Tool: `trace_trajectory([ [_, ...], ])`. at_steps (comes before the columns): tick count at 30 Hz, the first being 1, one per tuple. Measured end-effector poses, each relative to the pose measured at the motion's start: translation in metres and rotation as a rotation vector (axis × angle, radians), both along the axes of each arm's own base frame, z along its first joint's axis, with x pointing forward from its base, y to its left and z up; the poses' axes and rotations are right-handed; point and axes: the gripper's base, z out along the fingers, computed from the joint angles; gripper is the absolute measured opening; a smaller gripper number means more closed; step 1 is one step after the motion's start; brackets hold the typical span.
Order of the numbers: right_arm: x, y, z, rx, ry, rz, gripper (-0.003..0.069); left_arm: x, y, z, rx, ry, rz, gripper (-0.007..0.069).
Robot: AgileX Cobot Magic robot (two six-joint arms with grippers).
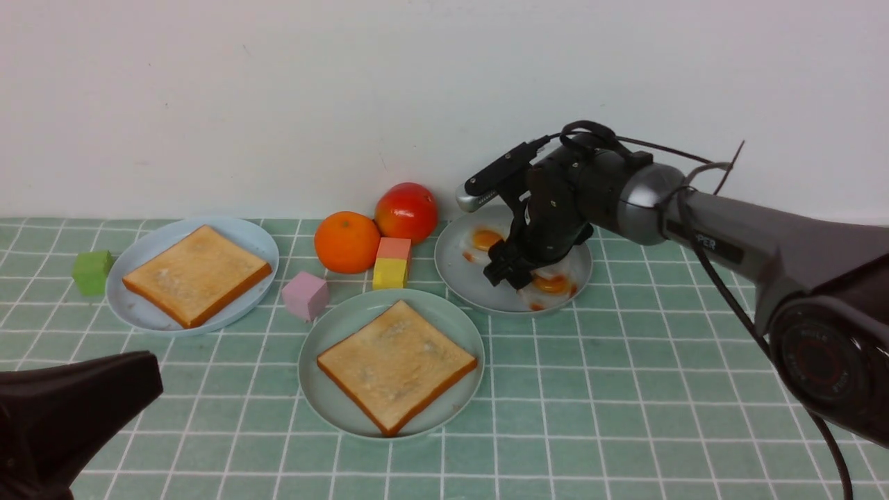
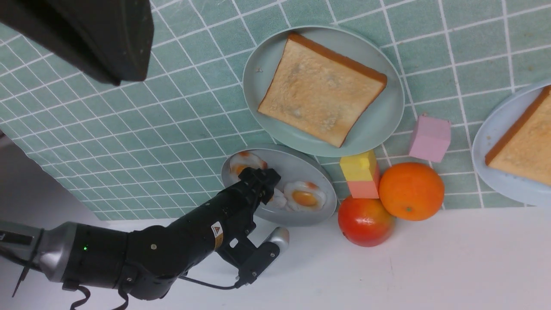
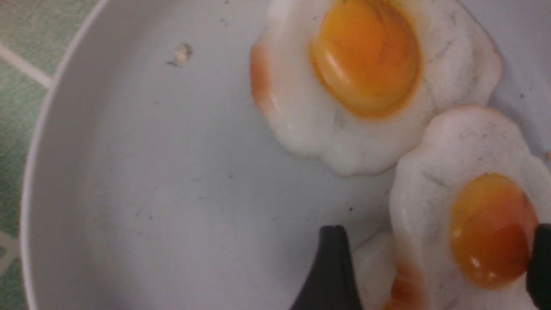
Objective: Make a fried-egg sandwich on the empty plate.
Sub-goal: Use the right arm to grab a fried egg
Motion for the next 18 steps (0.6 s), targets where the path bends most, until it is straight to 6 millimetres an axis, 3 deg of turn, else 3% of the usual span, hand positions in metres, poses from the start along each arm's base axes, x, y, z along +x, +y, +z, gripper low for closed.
trace_trajectory([
  [10,-0.0007,0.0026,0.0009,-0.001,-0.006,0.007,0.0324,0.0000,0.0000,0.0000,0.000,0.000,0.000,-0.0013],
  [13,0.0007,0.0026,0.0017,-0.020,-0.025,0.019,0.0142,0.0000,0.0000,0.0000,-0.001,0.001,0.000,-0.0013],
  [18,0.0003,0.0012,0.0047,-0.042,-0.029,0.022,0.0101,-0.0001,0.0003,-0.0010,0.005,0.011,0.003,-0.0013],
])
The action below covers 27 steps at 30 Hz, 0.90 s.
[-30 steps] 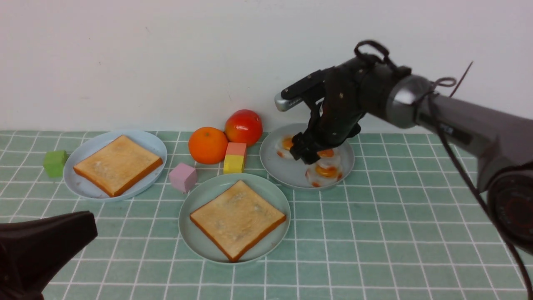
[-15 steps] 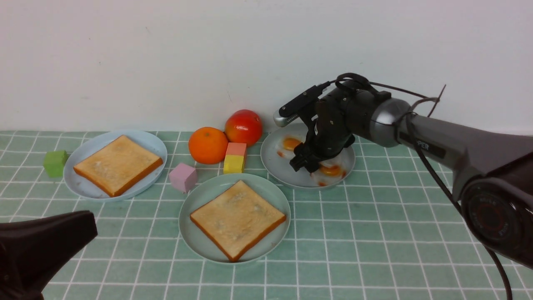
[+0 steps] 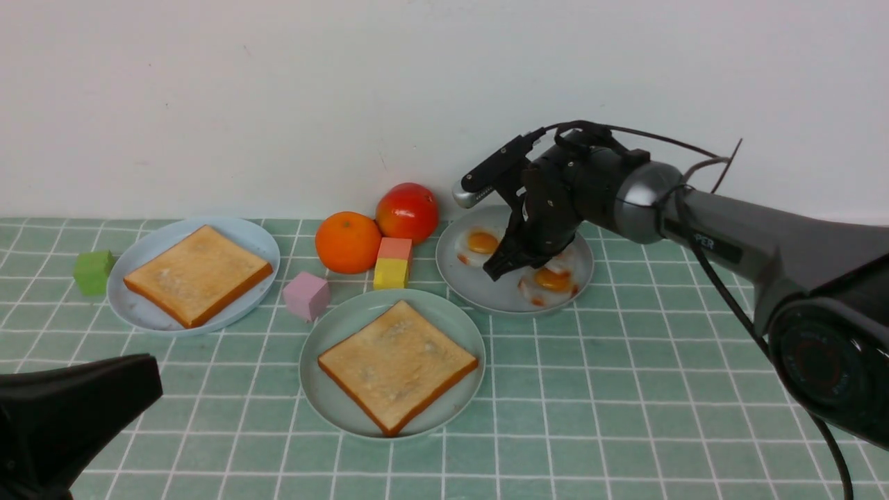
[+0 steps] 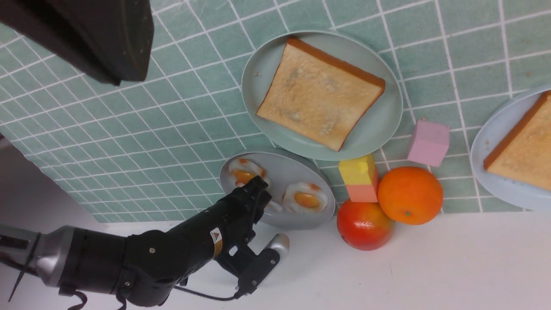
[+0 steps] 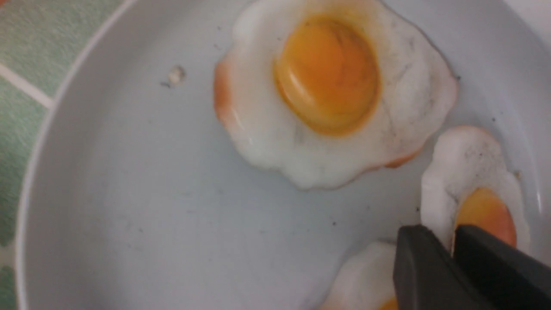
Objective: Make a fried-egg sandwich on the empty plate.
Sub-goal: Use the right arm to grab a fried egg, then use the right arm to place the fried egg on the slice of bread in the middle
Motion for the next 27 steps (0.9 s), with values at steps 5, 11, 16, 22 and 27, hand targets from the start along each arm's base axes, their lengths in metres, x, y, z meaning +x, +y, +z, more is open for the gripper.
trace_trajectory([
  [5,-0.007,-0.004,0.019,-0.007,0.017,-0.020,0.0099,0.000,0.000,-0.001,0.009,0.011,0.004,-0.0013],
  [11,-0.026,-0.012,0.076,0.011,0.029,-0.061,0.0095,0.000,0.003,-0.005,0.051,0.032,0.018,-0.0013],
  [16,-0.077,0.010,0.133,0.061,0.089,0.019,0.0095,0.001,0.004,-0.006,0.081,0.026,0.027,-0.0013],
  [22,-0.134,0.072,0.130,0.160,0.152,0.217,0.0095,0.001,0.004,-0.006,0.085,0.026,0.029,-0.0013],
  [27,-0.150,0.121,0.079,0.180,0.171,0.320,0.0095,0.001,0.004,-0.006,0.086,0.027,0.029,-0.0011],
])
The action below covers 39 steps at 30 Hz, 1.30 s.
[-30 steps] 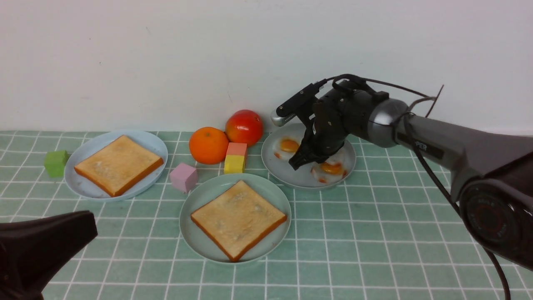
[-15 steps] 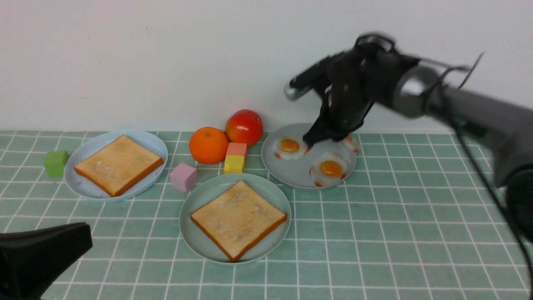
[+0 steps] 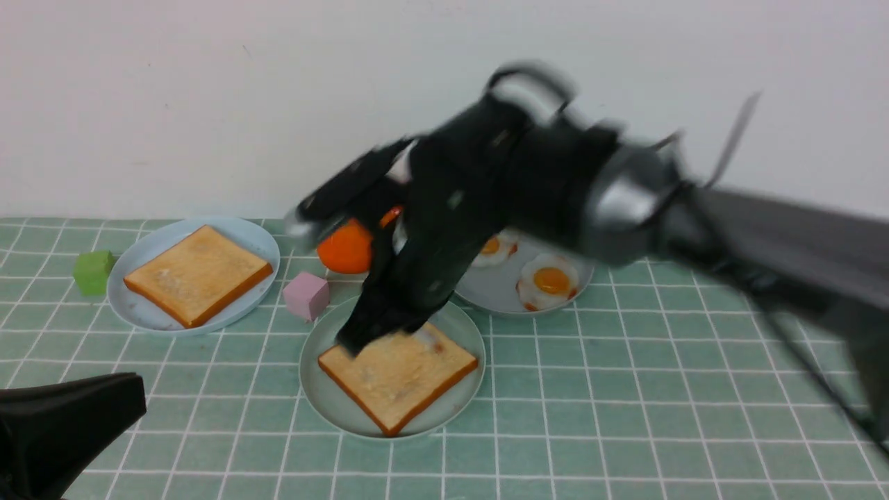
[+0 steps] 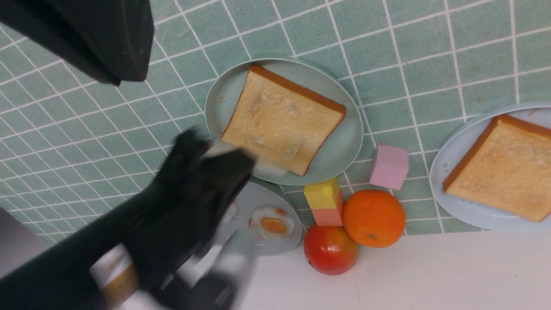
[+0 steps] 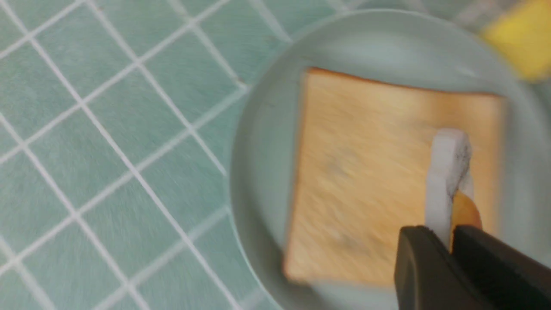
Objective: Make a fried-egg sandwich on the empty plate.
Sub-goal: Use the right arm to place the fried egg on the slice of bread in the middle, then use the left arm to grab a slice of bread
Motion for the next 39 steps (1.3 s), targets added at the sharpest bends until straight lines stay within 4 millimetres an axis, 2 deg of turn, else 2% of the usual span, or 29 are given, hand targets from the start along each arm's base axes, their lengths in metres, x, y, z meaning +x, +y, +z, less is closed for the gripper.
trace_trajectory([
  [4,0.012,0.004,-0.029,-0.021,-0.015,-0.020,0.0095,0.000,0.000,0.000,0.001,0.002,0.001,-0.0010],
  [6,0.015,0.004,-0.034,-0.029,-0.022,-0.031,0.0095,0.000,0.000,0.000,0.002,0.002,0.001,-0.0009],
  [18,0.016,0.005,-0.038,-0.023,-0.022,-0.045,0.0109,0.000,0.001,-0.002,0.006,0.026,0.006,-0.0003],
  [19,0.015,0.005,-0.039,-0.015,-0.007,-0.051,0.0131,-0.001,0.001,-0.002,0.006,0.027,0.006,-0.0003],
  [21,0.014,0.006,-0.039,0.002,0.021,-0.063,0.0222,-0.001,0.001,-0.002,0.004,0.028,0.006,0.0000],
  [22,0.014,0.006,-0.039,0.004,0.023,-0.063,0.0222,-0.001,0.001,-0.002,0.004,0.028,0.006,0.0000],
  [25,0.012,0.007,-0.038,0.022,0.046,-0.072,0.0412,-0.001,0.001,-0.002,0.004,0.029,0.006,0.0004],
  [26,0.012,0.007,-0.038,0.022,0.046,-0.072,0.0422,-0.001,0.001,-0.002,0.004,0.029,0.006,0.0004],
  [27,0.011,0.005,-0.032,0.027,0.050,-0.074,0.0502,-0.001,0.000,-0.003,0.000,0.035,0.005,0.0006],
  [29,0.006,0.002,-0.019,0.036,0.051,-0.076,0.0551,-0.001,0.000,-0.003,0.000,0.044,0.006,0.0008],
  [30,0.005,0.001,-0.015,0.037,0.051,-0.076,0.0559,-0.001,0.000,-0.003,-0.002,0.047,0.006,0.0008],
  [32,-0.007,-0.011,0.023,0.044,0.043,-0.075,0.0570,0.000,-0.001,-0.005,0.001,0.072,0.007,0.0010],
  [33,-0.007,-0.012,0.026,0.040,0.037,-0.073,0.0568,0.001,-0.002,-0.006,0.002,0.075,0.007,0.0010],
  [35,-0.027,-0.036,0.076,0.017,0.012,-0.074,0.0509,0.009,-0.009,-0.012,0.038,0.124,0.009,0.0011],
  [39,-0.058,-0.075,0.132,-0.040,-0.027,-0.090,0.0325,0.030,-0.027,-0.018,0.108,0.223,0.014,-0.0004],
])
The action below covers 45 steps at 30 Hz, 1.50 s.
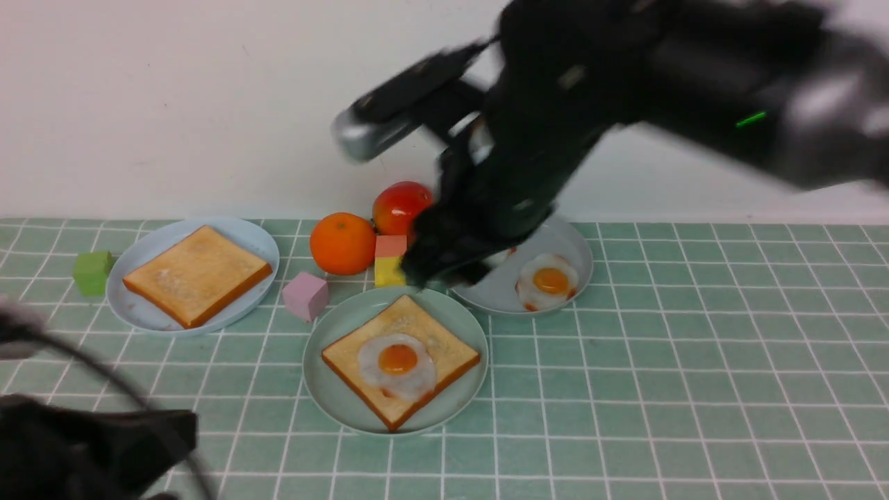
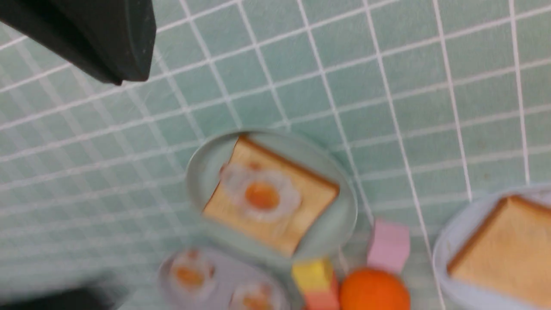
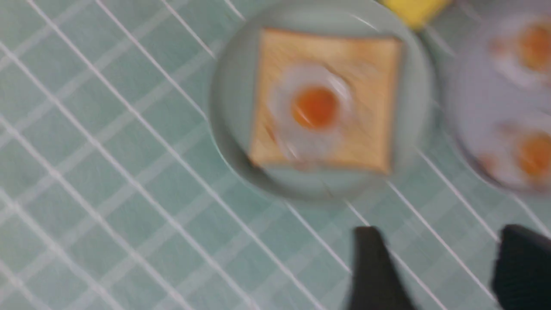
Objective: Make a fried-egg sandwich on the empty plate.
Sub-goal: Use the left arm to grab a slice of bread
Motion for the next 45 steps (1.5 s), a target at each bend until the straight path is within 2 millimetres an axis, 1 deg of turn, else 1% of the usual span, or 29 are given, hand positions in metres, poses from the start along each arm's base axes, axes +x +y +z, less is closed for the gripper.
trace_trajectory([
  [1,-0.003,-0.004,0.005,-0.001,-0.006,-0.002,0.0313,0.003,-0.002,-0.001,0.010,0.013,0.001,-0.0010],
  [2,-0.016,-0.019,0.020,-0.003,-0.022,-0.009,0.0204,0.015,-0.012,0.002,0.036,0.046,0.003,-0.0013],
  [3,-0.018,-0.021,0.022,-0.001,-0.024,-0.010,0.0192,0.016,-0.013,0.000,0.044,0.054,0.003,-0.0013],
  [4,-0.029,-0.033,0.030,0.009,-0.031,-0.017,0.0111,0.026,-0.021,0.004,0.074,0.071,-0.001,-0.0013],
  [5,-0.033,-0.036,0.031,0.012,-0.030,-0.019,0.0089,0.031,-0.025,0.005,0.087,0.080,0.000,-0.0013],
  [6,-0.048,-0.050,0.036,0.023,-0.023,-0.032,0.0017,0.048,-0.033,0.004,0.143,0.108,0.002,-0.0013],
  [7,-0.056,-0.058,0.036,0.025,-0.017,-0.040,-0.0004,0.059,-0.035,0.005,0.166,0.118,0.013,-0.0013],
  [9,-0.069,-0.070,0.035,0.026,-0.008,-0.048,-0.0013,0.078,-0.034,0.006,0.199,0.131,0.042,-0.0013],
  [10,-0.078,-0.079,0.034,0.026,-0.004,-0.054,-0.0013,0.095,-0.027,0.008,0.212,0.144,0.082,-0.0013],
  [12,-0.091,-0.092,0.032,0.032,-0.004,-0.060,-0.0013,0.119,-0.015,0.006,0.240,0.164,0.120,-0.0013],
  [15,-0.107,-0.107,0.029,0.055,-0.022,-0.061,-0.0013,0.156,0.009,-0.002,0.255,0.218,0.186,-0.0013],
  [17,-0.116,-0.115,0.028,0.077,-0.043,-0.060,-0.0013,0.187,0.032,-0.017,0.266,0.265,0.224,-0.0013],
  [18,-0.117,-0.116,0.027,0.079,-0.044,-0.059,-0.0013,0.189,0.032,-0.019,0.277,0.264,0.213,-0.0013],
  [19,-0.123,-0.122,0.025,0.097,-0.062,-0.057,-0.0010,0.215,0.050,-0.032,0.289,0.284,0.235,-0.0013],
  [20,-0.126,-0.125,0.025,0.107,-0.070,-0.057,-0.0010,0.227,0.056,-0.036,0.305,0.280,0.231,-0.0011],
  [21,-0.127,-0.125,0.024,0.108,-0.071,-0.057,-0.0010,0.231,0.058,-0.041,0.319,0.288,0.220,-0.0008],
  [22,-0.130,-0.129,0.023,0.117,-0.080,-0.056,-0.0009,0.249,0.066,-0.055,0.364,0.294,0.191,0.0012],
  [23,-0.132,-0.131,0.023,0.121,-0.084,-0.056,-0.0010,0.260,0.068,-0.063,0.394,0.298,0.166,0.0033],
  [25,-0.134,-0.133,0.024,0.130,-0.089,-0.059,-0.0008,0.273,0.069,-0.072,0.436,0.292,0.123,0.0079],
  [27,-0.136,-0.134,0.025,0.138,-0.094,-0.060,-0.0006,0.291,0.069,-0.089,0.480,0.292,0.073,0.0170],
  [28,-0.136,-0.135,0.025,0.139,-0.095,-0.060,-0.0006,0.292,0.069,-0.087,0.482,0.286,0.072,0.0170],
  [29,-0.137,-0.134,0.025,0.145,-0.090,-0.059,-0.0006,0.300,0.069,-0.094,0.495,0.276,0.061,0.0237],
  [31,-0.138,-0.134,0.026,0.156,-0.081,-0.057,-0.0006,0.307,0.069,-0.100,0.508,0.266,0.054,0.0286],
  [32,-0.138,-0.133,0.025,0.162,-0.074,-0.056,-0.0003,0.312,0.070,-0.105,0.523,0.250,0.052,0.0335],
  [34,-0.139,-0.132,0.025,0.170,-0.065,-0.054,0.0000,0.318,0.071,-0.116,0.549,0.234,0.046,0.0395],
  [35,-0.139,-0.132,0.025,0.170,-0.066,-0.054,0.0000,0.318,0.071,-0.117,0.552,0.236,0.044,0.0395],
  [37,-0.139,-0.132,0.025,0.172,-0.064,-0.054,0.0001,0.321,0.072,-0.129,0.575,0.241,0.031,0.0421],
  [40,-0.140,-0.132,0.025,0.176,-0.059,-0.053,0.0001,0.323,0.072,-0.142,0.580,0.260,0.024,0.0430],
  [45,-0.140,-0.131,0.026,0.192,-0.055,-0.050,0.0003,0.326,0.072,-0.148,0.586,0.258,0.020,0.0429],
])
